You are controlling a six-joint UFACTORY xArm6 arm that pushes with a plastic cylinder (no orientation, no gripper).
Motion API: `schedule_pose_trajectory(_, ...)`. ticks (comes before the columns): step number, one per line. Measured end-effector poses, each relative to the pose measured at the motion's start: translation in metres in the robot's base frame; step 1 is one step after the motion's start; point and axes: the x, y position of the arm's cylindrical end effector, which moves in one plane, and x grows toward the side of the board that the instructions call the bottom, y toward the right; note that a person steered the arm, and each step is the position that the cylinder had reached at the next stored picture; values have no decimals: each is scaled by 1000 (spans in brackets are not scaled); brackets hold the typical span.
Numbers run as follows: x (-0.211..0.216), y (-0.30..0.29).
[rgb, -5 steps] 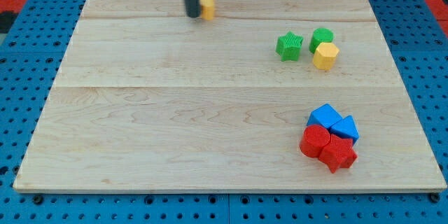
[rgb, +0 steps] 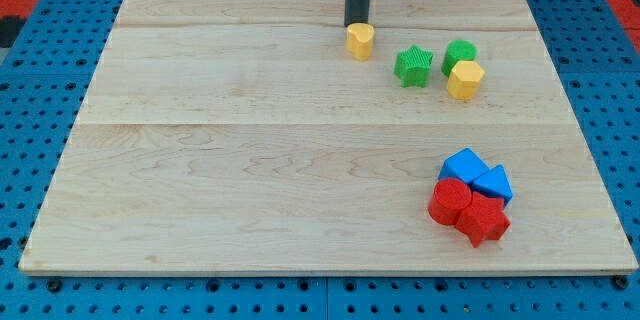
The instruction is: Move the yellow heart left to the green star
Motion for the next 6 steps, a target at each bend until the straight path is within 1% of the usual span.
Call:
schedule_pose_trajectory(1,17,0)
schedule_pose_trajectory(2,45,37)
schedule_pose_trajectory(3,43,33)
schedule_pose_trajectory(4,39,-15)
schedule_pose_trajectory(5,39,-28)
schedule_pose_trajectory(6,64,-62)
